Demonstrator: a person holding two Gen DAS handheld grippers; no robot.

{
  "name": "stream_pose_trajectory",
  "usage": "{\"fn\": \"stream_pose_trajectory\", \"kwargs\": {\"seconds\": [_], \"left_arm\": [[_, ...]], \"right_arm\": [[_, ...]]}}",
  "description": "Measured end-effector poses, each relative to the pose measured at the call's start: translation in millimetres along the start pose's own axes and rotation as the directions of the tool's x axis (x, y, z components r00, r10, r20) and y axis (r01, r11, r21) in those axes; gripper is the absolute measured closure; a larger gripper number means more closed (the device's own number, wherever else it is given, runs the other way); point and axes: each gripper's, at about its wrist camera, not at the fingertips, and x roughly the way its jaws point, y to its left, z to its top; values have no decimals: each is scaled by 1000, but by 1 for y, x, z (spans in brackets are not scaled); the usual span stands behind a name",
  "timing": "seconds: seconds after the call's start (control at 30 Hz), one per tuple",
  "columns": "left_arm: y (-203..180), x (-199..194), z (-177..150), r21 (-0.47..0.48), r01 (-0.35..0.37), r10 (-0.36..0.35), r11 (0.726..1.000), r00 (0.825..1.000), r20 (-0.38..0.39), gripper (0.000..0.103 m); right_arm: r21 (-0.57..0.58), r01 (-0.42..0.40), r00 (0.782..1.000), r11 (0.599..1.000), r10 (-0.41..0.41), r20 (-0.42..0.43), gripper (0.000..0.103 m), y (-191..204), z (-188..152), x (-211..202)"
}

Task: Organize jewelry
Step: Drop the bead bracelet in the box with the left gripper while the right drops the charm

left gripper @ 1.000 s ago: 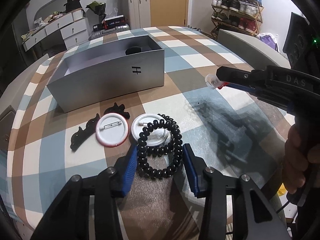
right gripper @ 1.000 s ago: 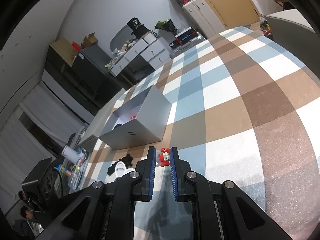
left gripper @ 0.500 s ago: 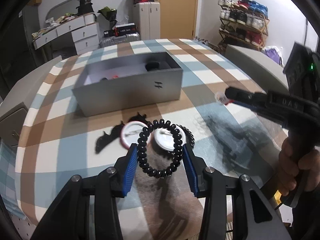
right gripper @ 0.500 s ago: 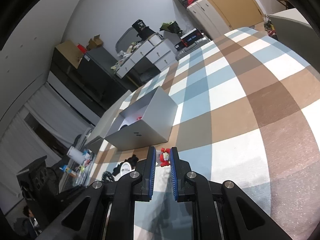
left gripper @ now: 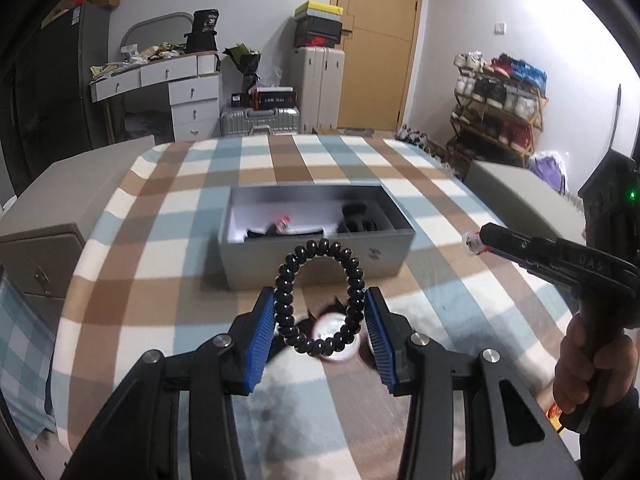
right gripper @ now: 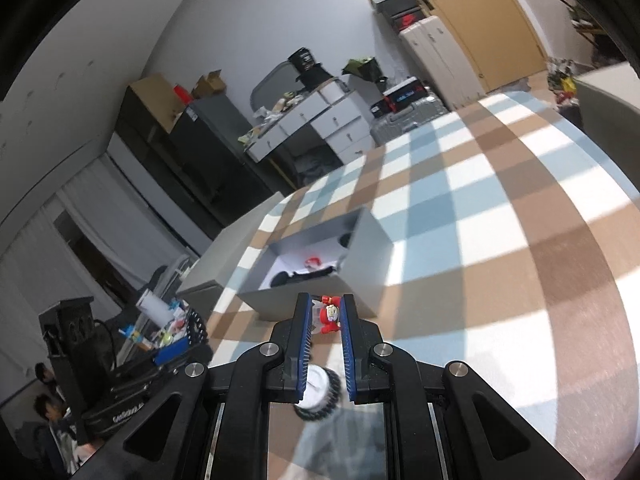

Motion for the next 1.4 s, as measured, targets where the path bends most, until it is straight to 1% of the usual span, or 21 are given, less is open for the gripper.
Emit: {"fn": "stream_pose_trajectory", "kwargs": {"seconds": [0.13, 0.27, 0.47, 0.63, 0.77, 0.93, 1.17, 1.3, 1.4], "left_arm": [[14, 7, 12, -16, 15, -14, 1000, 1000, 21, 65], [23, 15, 25, -23, 33, -32, 999, 999, 39, 65], [28, 36, 40, -37, 103, -102, 994, 995, 20, 65], [28, 50, 47, -31, 124, -124, 992, 992, 7, 65], [29, 63, 51, -29, 145, -145, 989, 989, -26, 65], [33, 77, 53, -23, 159, -160, 987, 985, -69, 65], [35, 87, 51, -28, 169, -171, 985, 980, -105, 65], [35, 91, 53, -33, 177, -180, 984, 977, -118, 65], [35, 96, 54, -33, 180, -183, 983, 974, -133, 65]], "right_arm": [[-24, -40, 999, 999, 40, -20, 90, 17, 19, 18], [-55, -57, 998, 997, 55, -30, 90, 32, 37, 34], [-88, -44, 997, 995, 38, -66, 90, 43, 58, 66], [-127, -26, 996, 991, 14, -93, 90, 46, 68, 91], [-122, -11, 992, 992, -4, -128, 90, 39, 74, 111], [-118, 1, 987, 993, -19, -157, 90, 28, 72, 130], [-133, 18, 980, 991, -43, -193, 90, 20, 68, 145], [-161, 21, 979, 987, -53, -197, 90, 23, 69, 150], [-162, 12, 979, 987, -45, -199, 90, 22, 69, 150]]}}
